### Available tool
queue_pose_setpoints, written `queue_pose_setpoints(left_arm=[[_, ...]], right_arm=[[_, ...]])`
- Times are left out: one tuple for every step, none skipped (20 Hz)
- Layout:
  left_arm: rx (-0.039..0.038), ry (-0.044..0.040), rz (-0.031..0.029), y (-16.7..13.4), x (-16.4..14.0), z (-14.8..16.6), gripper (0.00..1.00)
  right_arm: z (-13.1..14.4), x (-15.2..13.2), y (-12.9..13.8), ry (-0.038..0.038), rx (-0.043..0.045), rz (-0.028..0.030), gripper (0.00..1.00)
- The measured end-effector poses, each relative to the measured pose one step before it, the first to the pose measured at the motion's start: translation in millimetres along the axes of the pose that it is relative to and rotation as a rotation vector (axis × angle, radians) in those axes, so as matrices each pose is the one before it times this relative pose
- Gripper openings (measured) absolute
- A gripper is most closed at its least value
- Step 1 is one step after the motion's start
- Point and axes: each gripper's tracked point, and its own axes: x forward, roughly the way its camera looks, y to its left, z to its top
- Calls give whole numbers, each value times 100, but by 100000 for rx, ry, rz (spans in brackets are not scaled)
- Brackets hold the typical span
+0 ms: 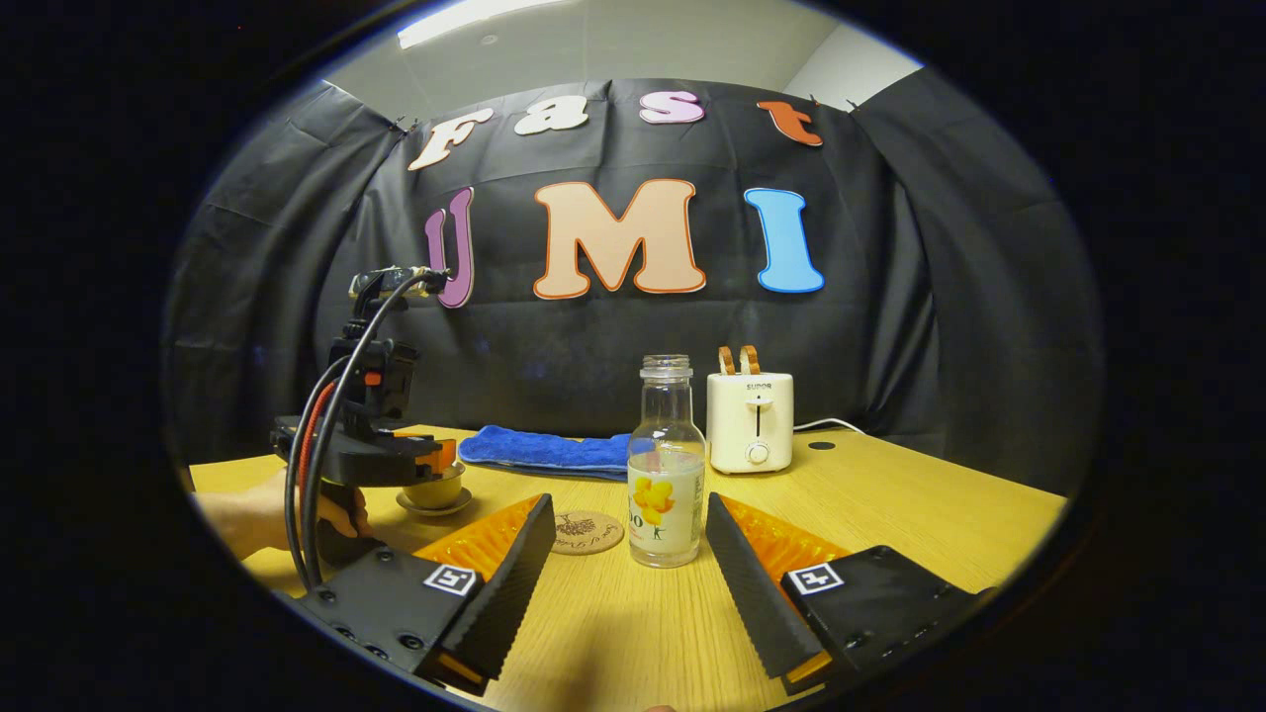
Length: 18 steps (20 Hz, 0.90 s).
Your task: Open the teacup lid with one hand, grasp the water bottle and pour water into the teacup with the other hand; after pouring, place the water bottle on the coaster and then close the teacup lid.
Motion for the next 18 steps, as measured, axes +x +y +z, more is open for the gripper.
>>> queue_pose_setpoints(left_arm=[[-177,-24,125,-7,8,81,29],[-160,121,-112,60,-91,-85,29],[-466,-318,-257,-19,33,78,29],[-325,-136,-312,-164,-62,-51,27],[-567,-287,-180,73,-53,48,27],[-861,-740,488,179,-135,99,27],[-1364,-1238,407,226,-167,198,25],[-890,-2013,-1081,-148,-276,312,25],[-194,-1906,118,27,-58,250,25],[-63,-2762,338,244,-68,373,25],[-754,-2780,964,247,-60,499,25],[-1311,-2416,152,207,-58,289,25],[-1670,-1528,252,40,32,335,24],[1105,1203,-308,-153,-9,-532,23],[142,822,-640,-138,86,-237,21],[57,-496,-695,-40,-100,293,20],[-854,-982,198,131,-67,211,21],[-15,917,-151,-40,-146,-51,21]], right_arm=[[48,11,5,40,6,4,97],[-53,-4,-59,-18,15,5,97],[50,-13,26,-1,-16,15,97],[-20,-4,1,32,5,1,97],[44,-33,-14,-57,-7,-7,97],[-38,49,3,49,6,67,97],[-17,-7,20,7,2,14,97],[6,14,6,-39,-12,10,97],[28,-10,23,33,20,-7,97],[-53,-25,-25,-25,-6,-1,97],[50,-8,-29,-2,5,16,97],[10,-29,11,15,19,-10,97],[50,18,6,-28,-15,-14,97],[-44,-2,17,25,-55,5,97],[36,13,7,23,108,-7,97],[-53,-18,7,-39,-15,15,97],[16,-23,-26,12,-34,3,97],[36,47,-6,-17,-9,-1,97]])
